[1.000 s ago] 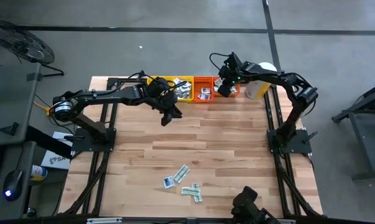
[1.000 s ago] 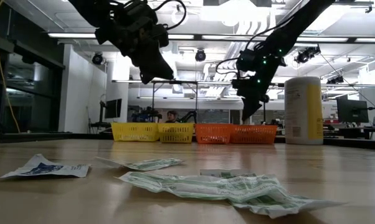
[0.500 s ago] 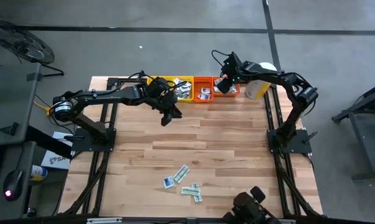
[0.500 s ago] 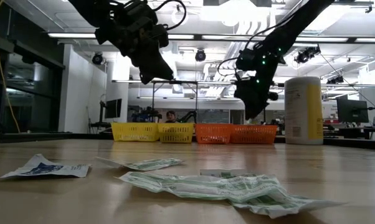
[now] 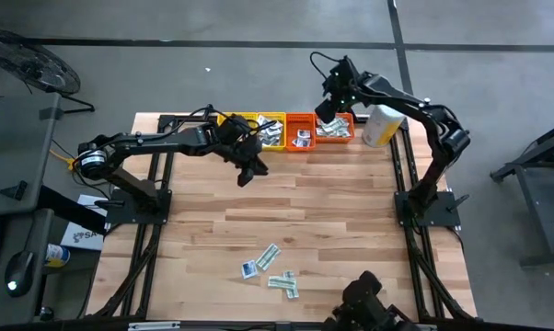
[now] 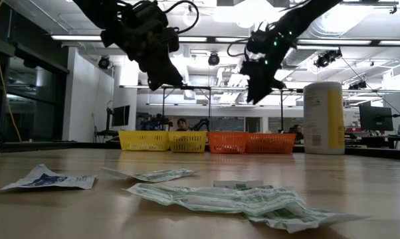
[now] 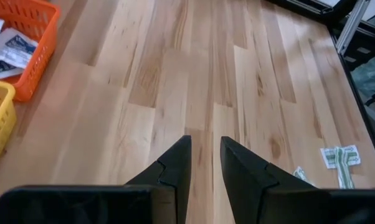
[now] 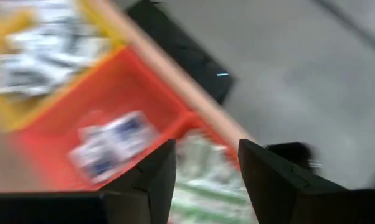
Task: Pick & Place First Aid Supplies
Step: Put the blue pad into the left orange bin
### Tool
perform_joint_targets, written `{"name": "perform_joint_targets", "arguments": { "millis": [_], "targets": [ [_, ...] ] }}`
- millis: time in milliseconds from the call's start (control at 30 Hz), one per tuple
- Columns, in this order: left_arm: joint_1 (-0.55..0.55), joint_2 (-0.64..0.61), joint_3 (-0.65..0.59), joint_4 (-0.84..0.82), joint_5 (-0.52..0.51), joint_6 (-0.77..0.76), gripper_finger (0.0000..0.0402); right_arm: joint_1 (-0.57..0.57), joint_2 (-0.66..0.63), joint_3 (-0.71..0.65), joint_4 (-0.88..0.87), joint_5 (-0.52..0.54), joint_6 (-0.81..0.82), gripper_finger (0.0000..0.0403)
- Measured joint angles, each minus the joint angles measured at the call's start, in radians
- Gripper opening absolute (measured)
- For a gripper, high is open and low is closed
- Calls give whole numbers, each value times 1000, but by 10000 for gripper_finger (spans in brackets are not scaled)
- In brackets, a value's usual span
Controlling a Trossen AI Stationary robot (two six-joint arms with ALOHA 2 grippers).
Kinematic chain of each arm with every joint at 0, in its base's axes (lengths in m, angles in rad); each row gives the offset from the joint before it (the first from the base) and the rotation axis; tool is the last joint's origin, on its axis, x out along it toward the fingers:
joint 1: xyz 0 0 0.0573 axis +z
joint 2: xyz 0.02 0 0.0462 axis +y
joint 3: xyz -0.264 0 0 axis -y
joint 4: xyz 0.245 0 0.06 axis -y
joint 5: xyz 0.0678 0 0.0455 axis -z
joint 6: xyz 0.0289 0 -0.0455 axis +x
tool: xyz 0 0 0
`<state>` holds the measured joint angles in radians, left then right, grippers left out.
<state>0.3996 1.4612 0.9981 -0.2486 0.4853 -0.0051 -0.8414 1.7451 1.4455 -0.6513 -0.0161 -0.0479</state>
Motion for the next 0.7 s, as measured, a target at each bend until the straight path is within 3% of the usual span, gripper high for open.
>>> {"name": "perform_joint_targets", "arguments": {
  "millis": [133,233,500,700],
  "targets": [
    [0,0,0,-61,-1,7,85,35,0,50,-111,-181,4,167],
    [0,0,0,-122,-1,20,85,75,0,59,-178,-247,1,167],
    [-52,0,0,-247,-4,88,85,246,0,59,-285,-281,-69,163],
    [-131,0,0,-355,-8,-21,85,369,0,59,-303,-259,-46,165]
  ]
}}
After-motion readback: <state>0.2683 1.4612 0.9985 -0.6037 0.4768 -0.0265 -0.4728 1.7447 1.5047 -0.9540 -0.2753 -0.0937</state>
